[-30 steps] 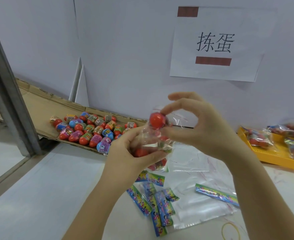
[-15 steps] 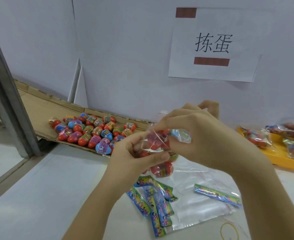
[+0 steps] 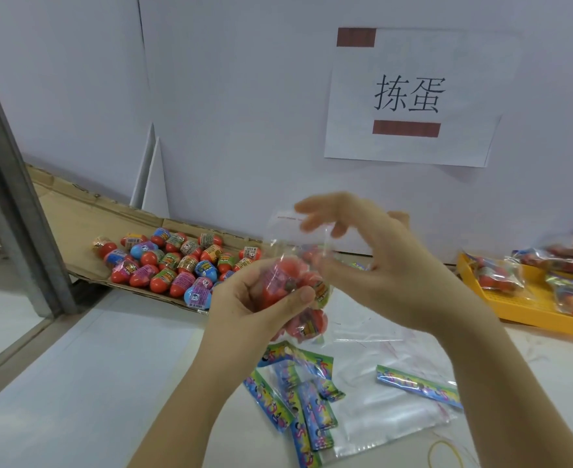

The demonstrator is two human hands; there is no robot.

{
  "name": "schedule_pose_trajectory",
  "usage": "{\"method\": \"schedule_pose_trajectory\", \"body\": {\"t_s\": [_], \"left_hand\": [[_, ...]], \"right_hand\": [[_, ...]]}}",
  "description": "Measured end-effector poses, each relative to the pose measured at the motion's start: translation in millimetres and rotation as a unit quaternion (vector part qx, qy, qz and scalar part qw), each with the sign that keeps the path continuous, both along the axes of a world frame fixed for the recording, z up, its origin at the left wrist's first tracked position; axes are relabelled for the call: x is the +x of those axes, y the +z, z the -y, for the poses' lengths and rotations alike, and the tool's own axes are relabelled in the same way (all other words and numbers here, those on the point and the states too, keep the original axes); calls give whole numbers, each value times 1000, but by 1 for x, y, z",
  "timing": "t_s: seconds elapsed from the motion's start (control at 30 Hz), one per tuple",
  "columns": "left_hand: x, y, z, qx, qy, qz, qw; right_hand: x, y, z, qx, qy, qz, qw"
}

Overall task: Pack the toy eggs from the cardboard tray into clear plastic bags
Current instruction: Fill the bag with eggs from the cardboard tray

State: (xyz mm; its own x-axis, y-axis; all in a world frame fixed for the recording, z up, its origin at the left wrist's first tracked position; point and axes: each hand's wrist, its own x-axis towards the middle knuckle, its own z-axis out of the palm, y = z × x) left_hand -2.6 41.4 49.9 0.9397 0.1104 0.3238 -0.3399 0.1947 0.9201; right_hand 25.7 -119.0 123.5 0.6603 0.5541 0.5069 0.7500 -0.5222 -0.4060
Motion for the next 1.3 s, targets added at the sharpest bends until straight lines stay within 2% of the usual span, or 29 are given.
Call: {"method": "schedule_pose_trajectory", "body": {"t_s": [0.07,0.13,0.2,0.27,0.3,0.43,0.67,0.97,1.2,1.23,1.3], "left_hand": [[-1,1,-1,2,24,-6,1000],[-1,3,-2,1,34,-11,999],[-1,4,-2,-6,37,-10,999],[-3,4,-1,-5,40,-6,999],[-4,4,0,-5,37,-2,999],[-5,4,0,-4,32,14,999],[2,-1,2,-44,70,19,996],[4,0,-1,-154,80,19,985],[5,-6,2,-124,124,55,983],[6,-7,2,-120,123,62,983],[7,-9,2,-110,128,77,983]], "right_hand": [[8,-5,-1,136,-19,-17,990],[15,-6,0,207,-34,-130,969],[20,-7,2,154,-22,-295,943],[21,-12,0,91,15,-357,930],[22,-15,-3,95,29,-356,929],[24,-21,-13,231,13,-363,903],[21,-23,-20,307,14,-302,902],[17,-27,-29,323,37,-238,915],[17,-27,-28,351,11,-258,900],[17,-28,-28,354,-19,-227,907],[16,-30,-28,324,-100,-83,937]]}}
